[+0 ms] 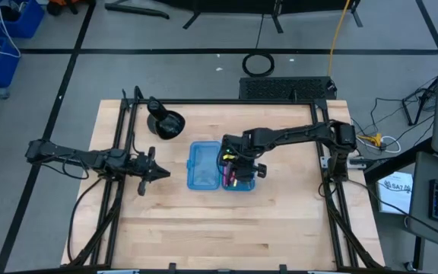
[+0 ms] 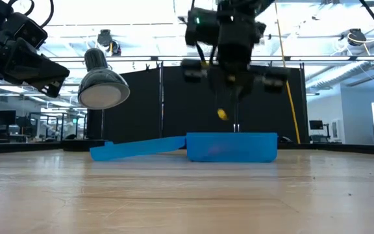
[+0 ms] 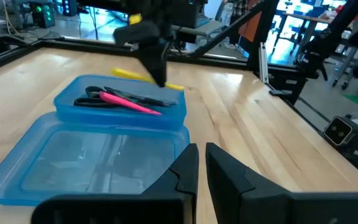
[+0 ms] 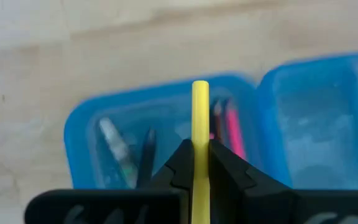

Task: Pick & place school supplies into a supply box
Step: Put the yellow ball pen into the supply box

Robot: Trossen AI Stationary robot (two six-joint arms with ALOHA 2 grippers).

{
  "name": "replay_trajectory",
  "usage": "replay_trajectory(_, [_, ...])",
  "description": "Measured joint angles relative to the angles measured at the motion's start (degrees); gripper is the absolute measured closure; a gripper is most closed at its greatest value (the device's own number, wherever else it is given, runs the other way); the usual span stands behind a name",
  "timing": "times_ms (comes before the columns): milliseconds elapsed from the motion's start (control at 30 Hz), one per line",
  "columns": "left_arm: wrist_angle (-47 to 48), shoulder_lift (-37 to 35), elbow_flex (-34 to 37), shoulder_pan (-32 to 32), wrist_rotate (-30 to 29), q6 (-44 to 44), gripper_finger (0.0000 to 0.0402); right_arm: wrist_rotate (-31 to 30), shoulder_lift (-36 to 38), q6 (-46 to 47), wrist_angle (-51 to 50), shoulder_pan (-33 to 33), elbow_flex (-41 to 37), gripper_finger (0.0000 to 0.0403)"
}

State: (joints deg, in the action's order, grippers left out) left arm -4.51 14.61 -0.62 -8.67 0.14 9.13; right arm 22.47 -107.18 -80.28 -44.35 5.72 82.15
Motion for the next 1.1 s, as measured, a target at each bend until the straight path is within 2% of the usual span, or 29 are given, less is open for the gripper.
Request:
replay_trajectory(200, [0.0,0.0,0.0,0.0,0.0,-0.7,0.0371,-3.6,0.0,-2.1,8.6,3.1,-7.3,0.0381])
replay_trajectory(367, [0.1,0.0,0.0,0.0,0.0,-1.4,0.0371,-2.9,0.1,-1.8,13.9,6.3,-10.9,0.0381])
replay_trajectory(667, [1.9,0.0,0.0,0.0,0.0,-1.1,0.0371,-3.4,0.3,-2.9,15.8,7.0,-14.7,0.0379])
replay_trajectory(933, [1.8,0.0,0.0,0.0,0.0,-0.1,0.0371,-4.9,0.6,-2.8,15.9,6.9,-14.7,0.0322])
replay_trajectory(1100, [1.5,0.0,0.0,0.0,-0.1,-0.1,0.0371,-8.5,0.8,-1.8,15.9,6.9,-14.7,0.0293])
